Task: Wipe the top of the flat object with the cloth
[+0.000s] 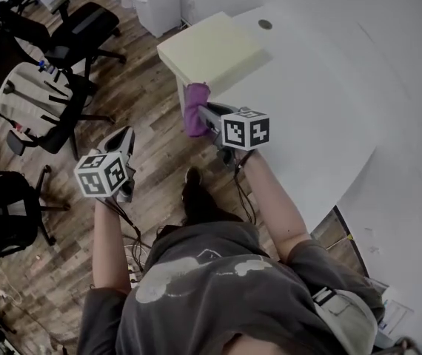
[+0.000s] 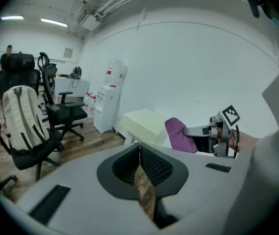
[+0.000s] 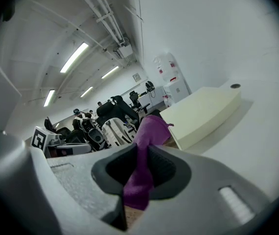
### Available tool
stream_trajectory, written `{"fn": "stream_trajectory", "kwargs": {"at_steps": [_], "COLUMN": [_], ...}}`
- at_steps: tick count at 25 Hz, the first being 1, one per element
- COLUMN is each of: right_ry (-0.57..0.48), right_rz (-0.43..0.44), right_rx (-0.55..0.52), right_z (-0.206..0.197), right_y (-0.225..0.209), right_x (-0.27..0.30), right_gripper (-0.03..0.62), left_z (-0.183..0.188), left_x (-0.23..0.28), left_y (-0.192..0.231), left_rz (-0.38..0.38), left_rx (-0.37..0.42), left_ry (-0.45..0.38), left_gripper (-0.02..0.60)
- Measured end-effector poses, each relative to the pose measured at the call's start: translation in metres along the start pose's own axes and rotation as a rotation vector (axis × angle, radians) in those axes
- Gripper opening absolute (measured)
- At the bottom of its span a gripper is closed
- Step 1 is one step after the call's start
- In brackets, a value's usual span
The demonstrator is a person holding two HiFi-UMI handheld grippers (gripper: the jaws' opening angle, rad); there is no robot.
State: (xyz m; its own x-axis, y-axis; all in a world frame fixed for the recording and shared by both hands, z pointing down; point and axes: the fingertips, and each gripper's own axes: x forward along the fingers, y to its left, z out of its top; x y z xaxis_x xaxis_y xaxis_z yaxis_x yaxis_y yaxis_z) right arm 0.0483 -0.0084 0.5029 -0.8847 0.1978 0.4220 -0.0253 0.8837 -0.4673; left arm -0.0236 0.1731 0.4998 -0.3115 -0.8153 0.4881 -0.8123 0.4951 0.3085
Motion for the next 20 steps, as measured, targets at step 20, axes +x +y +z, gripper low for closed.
{"fn": "stream_trajectory", "kwargs": {"at_steps": [20], "right_ry": [0.027], "right_rz": [-0.018], "right_rx": [-0.065], "right_z": [-0.095], "right_y": [0.084], "right_x": [-0.098], "right_gripper": [0.064], "left_z": [-0.092], "left_x": [-0.109], "left_y": [-0.066], "left_rz": [-0.057], "left_rx": [-0.025], "left_ry": [-0.026], "left_gripper": [0.0]}}
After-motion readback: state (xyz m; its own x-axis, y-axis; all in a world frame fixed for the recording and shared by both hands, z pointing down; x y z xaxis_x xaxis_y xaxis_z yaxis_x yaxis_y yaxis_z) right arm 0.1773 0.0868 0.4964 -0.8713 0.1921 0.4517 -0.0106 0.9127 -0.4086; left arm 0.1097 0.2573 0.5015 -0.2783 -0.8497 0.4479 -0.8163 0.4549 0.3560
